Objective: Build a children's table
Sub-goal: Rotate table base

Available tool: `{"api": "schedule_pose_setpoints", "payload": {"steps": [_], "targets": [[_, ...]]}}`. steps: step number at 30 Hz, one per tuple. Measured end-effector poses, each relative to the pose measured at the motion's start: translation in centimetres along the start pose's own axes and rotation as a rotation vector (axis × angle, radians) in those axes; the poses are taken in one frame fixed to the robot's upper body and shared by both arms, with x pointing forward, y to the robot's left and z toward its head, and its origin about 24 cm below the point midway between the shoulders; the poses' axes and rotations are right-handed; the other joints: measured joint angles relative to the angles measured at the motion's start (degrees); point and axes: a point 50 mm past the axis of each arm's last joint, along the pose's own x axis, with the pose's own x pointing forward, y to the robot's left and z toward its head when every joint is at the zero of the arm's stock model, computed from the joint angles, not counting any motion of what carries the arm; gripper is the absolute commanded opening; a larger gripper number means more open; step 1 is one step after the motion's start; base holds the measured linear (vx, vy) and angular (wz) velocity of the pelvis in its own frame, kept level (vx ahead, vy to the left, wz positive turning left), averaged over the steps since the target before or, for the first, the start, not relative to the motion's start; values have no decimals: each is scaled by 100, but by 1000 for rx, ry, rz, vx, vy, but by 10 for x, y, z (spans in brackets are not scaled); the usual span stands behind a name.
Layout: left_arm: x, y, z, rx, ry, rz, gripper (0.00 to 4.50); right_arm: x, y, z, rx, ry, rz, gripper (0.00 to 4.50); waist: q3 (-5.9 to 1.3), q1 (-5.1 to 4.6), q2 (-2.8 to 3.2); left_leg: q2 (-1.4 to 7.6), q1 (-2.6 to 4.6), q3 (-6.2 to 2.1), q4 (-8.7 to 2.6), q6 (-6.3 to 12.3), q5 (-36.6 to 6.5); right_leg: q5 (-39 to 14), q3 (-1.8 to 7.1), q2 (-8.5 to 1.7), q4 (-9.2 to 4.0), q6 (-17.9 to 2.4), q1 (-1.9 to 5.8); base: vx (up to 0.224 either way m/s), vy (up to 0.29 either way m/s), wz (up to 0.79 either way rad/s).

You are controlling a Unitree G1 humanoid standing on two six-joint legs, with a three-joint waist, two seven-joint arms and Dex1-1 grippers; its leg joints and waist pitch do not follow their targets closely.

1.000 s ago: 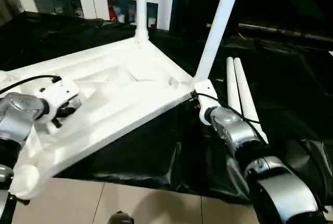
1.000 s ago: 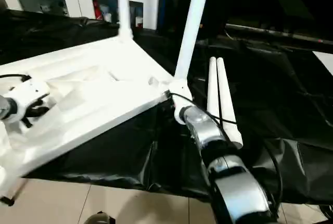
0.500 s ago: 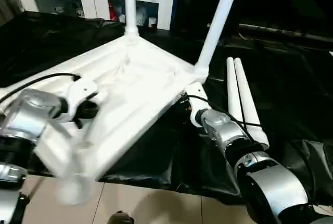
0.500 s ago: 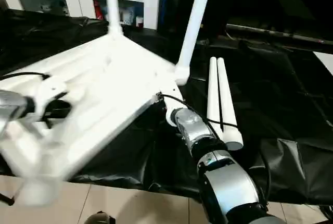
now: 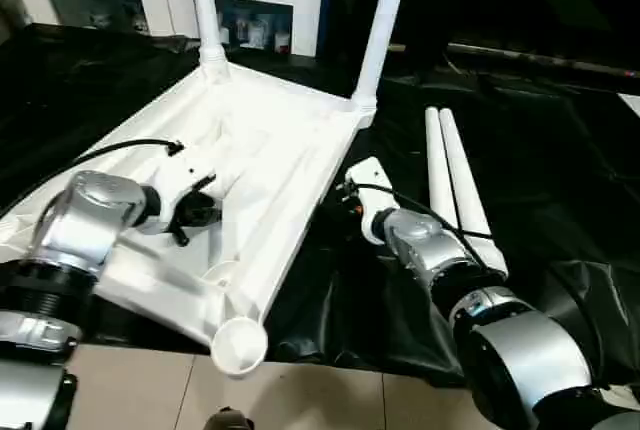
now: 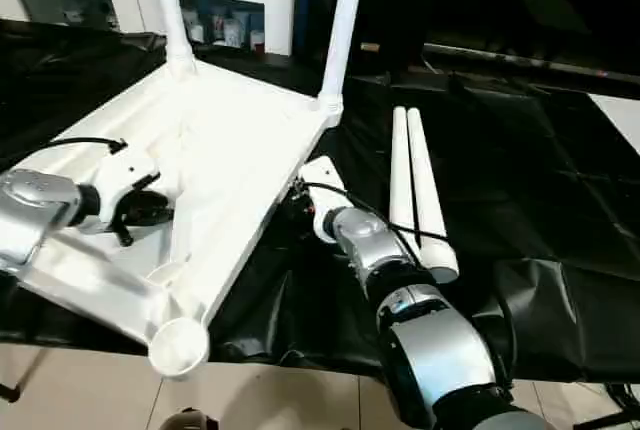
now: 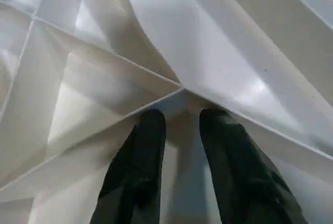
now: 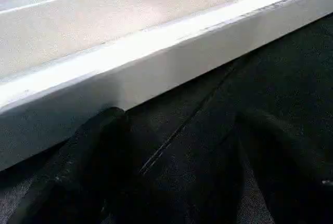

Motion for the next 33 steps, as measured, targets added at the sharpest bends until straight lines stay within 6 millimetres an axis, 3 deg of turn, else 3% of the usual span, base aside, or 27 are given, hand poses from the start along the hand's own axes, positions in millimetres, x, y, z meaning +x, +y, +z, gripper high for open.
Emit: {"api": "schedule_pose_setpoints", "payload": {"steps": [12,19,29,33], "targets": [[16,-8,9,-13,-26,-18,145,-3,-8,0,-32,0,-19,385,9,-8,15,-1,2,-1,7,3,3,37,2,-1,-3,-7,1,0,0,0],[16,-16,16,113,-60,-138,145,-10,-21,1,-64,-9,-35,385,14,-33,21,-1,-18,2,8,9,0,31,2,1,-18,-10,-13,0,0,0],[-7,-3,29,228,-88,-209,145,-15,-28,10,-116,-48,41,385,37,-55,60,3,-11,2,9,8,2,29,6,8,-9,-13,-17,0,0,0],[-13,-12,32,270,-86,-313,145,-13,-22,13,-127,-68,60,385,39,-62,87,3,-7,2,9,7,2,29,8,8,-6,-13,-15,0,0,0]]}}
